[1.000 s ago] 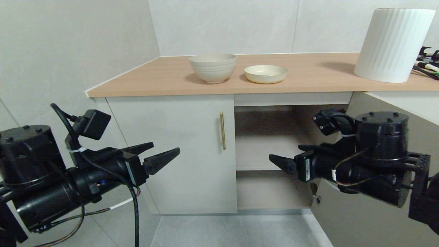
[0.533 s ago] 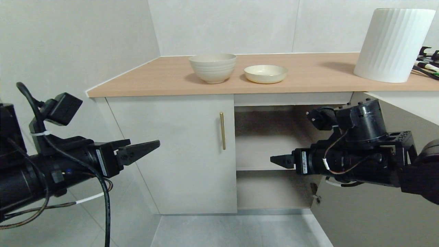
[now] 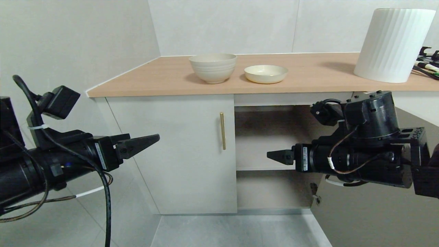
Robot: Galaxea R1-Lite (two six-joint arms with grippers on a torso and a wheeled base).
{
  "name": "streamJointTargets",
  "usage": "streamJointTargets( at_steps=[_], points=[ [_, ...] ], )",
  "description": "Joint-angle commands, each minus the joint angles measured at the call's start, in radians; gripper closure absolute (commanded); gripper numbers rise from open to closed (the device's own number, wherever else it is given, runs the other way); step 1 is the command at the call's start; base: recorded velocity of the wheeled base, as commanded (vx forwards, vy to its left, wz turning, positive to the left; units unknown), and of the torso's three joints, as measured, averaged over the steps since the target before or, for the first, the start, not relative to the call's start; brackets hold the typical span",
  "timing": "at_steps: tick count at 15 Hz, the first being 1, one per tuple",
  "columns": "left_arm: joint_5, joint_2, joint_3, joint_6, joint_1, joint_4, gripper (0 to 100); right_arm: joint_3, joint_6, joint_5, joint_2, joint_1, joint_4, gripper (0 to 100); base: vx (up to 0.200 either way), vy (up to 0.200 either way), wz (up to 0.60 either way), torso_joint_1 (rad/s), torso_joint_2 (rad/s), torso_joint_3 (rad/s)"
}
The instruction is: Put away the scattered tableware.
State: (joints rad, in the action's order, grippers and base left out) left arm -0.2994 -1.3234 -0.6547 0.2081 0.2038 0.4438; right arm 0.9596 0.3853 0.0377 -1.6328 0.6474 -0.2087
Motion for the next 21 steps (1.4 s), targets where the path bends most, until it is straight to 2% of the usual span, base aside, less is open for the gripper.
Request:
streamJointTargets(
  at_steps=[1,10,19,21],
  points=[
    [0.0,-0.005,0.0,0.001,0.0,0.001,0,-0.001,0.0,0.001,0.005,0.001,-0.001,0,0.2,0.0,0.0,-0.007,0.0,-0.002],
    [-0.001,-0.007,-0.002,0.004,-0.003,0.001,0,-0.024,-0.002,0.001,0.007,0.011,-0.012,0,0.2,0.0,0.0,0.002,0.0,0.004],
    [-0.014,0.079,-0.002,0.001,0.002,-0.031,0,-0.024,-0.022,0.005,0.025,0.012,-0.028,0,0.0,0.0,0.0,0.0,0.0,0.0],
    [-0.014,0.095,-0.079,0.001,0.008,-0.112,0,-0.024,-0.028,0.002,0.039,0.012,-0.028,0,0.0,0.0,0.0,0.0,0.0,0.0]
  ],
)
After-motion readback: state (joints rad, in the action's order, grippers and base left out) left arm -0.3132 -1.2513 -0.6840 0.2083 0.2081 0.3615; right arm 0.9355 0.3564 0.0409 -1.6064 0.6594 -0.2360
